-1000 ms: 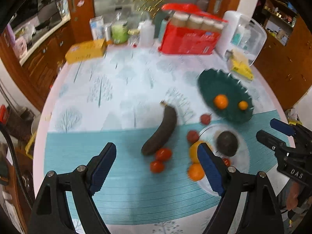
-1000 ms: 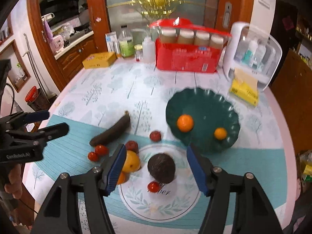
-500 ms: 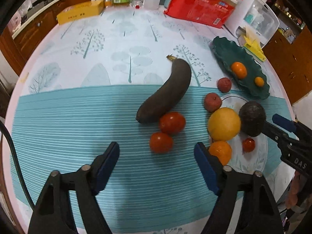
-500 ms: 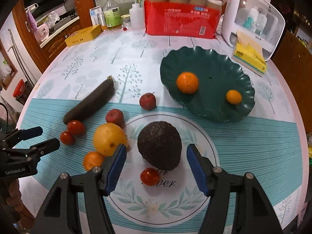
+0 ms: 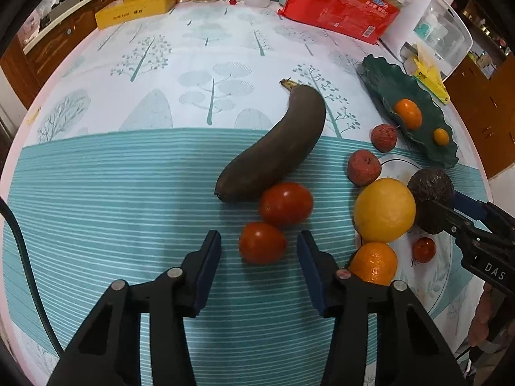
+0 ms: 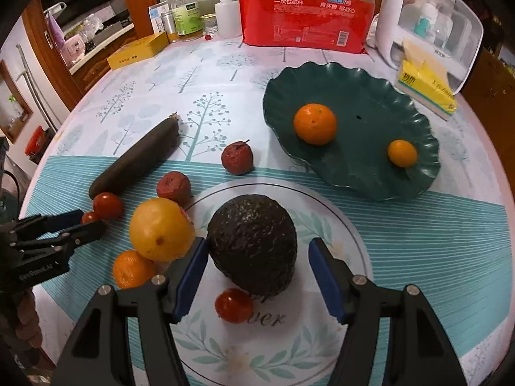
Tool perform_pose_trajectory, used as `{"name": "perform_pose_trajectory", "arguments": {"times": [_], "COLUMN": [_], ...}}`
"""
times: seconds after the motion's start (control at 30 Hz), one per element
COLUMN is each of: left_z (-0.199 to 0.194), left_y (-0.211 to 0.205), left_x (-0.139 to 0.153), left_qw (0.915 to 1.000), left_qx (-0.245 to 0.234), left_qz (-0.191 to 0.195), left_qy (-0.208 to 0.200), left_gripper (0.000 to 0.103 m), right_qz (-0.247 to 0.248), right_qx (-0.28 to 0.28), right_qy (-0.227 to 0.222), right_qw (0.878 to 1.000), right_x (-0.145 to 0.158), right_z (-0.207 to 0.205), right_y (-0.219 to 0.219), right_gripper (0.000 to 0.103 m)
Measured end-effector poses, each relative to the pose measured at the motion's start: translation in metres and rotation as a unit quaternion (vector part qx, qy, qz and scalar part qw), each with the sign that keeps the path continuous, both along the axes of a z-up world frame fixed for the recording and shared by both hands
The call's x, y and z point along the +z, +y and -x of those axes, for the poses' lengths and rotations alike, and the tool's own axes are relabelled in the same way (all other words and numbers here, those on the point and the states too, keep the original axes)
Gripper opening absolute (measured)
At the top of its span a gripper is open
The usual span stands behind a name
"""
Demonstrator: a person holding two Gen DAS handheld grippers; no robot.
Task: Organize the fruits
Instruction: 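Grasp the avocado with the right tool while the left tool grasps a tomato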
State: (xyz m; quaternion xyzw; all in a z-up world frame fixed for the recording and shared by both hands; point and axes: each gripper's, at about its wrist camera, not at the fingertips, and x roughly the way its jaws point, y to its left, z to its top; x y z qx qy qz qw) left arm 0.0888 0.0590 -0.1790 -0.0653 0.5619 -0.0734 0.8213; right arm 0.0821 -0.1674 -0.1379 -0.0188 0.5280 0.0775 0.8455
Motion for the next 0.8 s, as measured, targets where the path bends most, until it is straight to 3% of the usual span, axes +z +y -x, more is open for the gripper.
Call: {"name": "perform_pose_trajectory", "arguments": {"times": [0.43,0.8], "left_z": [0.005,0.011], "left_y": [-0.002,-0.005], "left_x": [-0.001,0.002], "left_qw": [0.9998,0.9993], "left_qx": [0.012,0.027], "left_qz": [0.004,-0.003], "left_qy": [-0.013,-0.026], "left_gripper": [0.031,0.028], "right_qz": [-0.004,-0.004], "right_qx": [0.023,0.041], "right_qy": [0.018,0.007], "right_qw": [1.000,0.999], "right_x": [-0.022,-0.023], "right_z": [-0.007,0.000], "right_y": [0.002,0.000], "right_gripper": [0.065,0.061]}}
